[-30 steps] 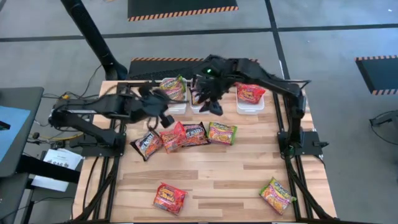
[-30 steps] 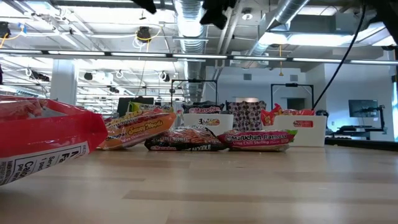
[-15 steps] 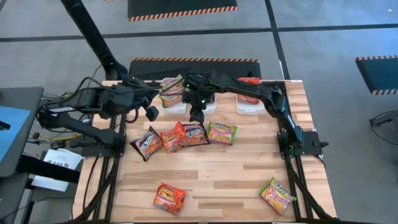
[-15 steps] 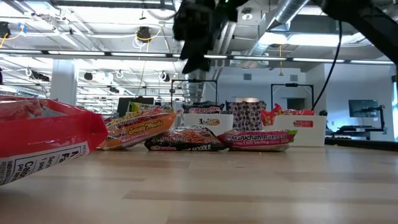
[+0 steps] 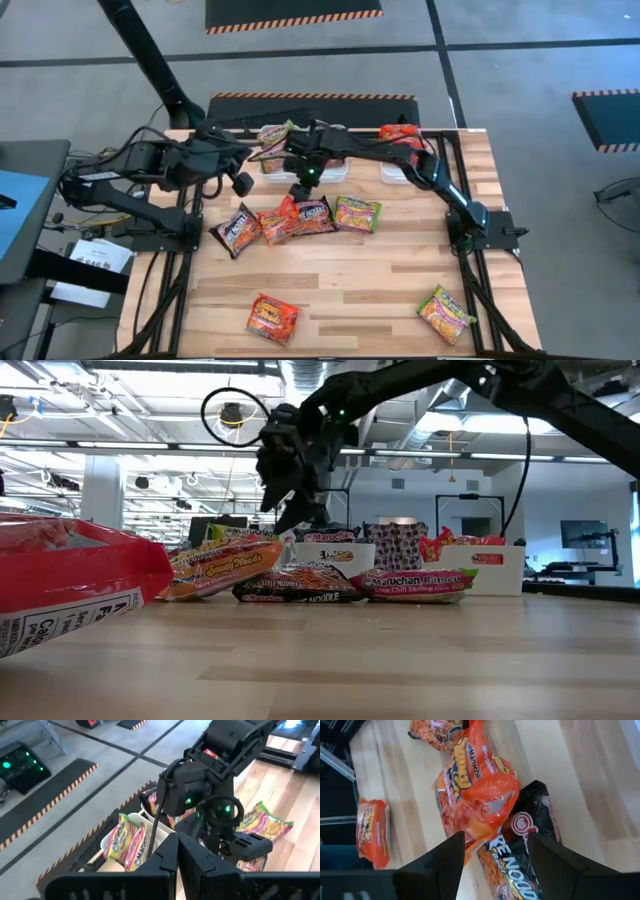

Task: Sort Maruchan noodles
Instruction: Put the orange noodle pack into the right white bin

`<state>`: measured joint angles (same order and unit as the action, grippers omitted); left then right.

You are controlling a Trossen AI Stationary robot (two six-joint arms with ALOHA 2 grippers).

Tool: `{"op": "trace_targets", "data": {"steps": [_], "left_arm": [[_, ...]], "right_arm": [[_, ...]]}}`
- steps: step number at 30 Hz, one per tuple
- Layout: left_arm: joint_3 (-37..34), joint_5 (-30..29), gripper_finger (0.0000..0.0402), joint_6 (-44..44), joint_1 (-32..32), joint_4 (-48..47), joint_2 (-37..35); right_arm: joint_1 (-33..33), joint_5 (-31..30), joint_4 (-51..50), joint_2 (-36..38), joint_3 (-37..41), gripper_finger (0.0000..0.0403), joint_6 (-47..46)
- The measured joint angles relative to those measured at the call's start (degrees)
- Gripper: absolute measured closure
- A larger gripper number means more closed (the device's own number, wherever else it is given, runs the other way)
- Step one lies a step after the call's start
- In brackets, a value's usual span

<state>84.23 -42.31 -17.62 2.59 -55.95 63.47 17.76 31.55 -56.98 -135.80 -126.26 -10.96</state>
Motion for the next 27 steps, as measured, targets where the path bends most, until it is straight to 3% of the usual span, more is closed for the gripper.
{"op": "trace_targets", "data": {"steps": [5,10,27], "left_arm": [[0.0,-0.02,0.0401,-0.71,0.0,-0.94,0.23],[0.0,-0.09,0.0401,-0.7,0.0,-0.99,0.35],[0.0,-0.29,0.0401,-0.69,0.0,-1.48,0.34]], "right_arm": [[-0.44,-1.03,3.77,-0.51,0.0,0.0164,-1.08],[-1.5,-7.01,7.37,-0.49,0.0,0.0165,-1.2],[-2.62,-9.31,11.43,-0.51,6.48,0.0165,-4.19]]}}
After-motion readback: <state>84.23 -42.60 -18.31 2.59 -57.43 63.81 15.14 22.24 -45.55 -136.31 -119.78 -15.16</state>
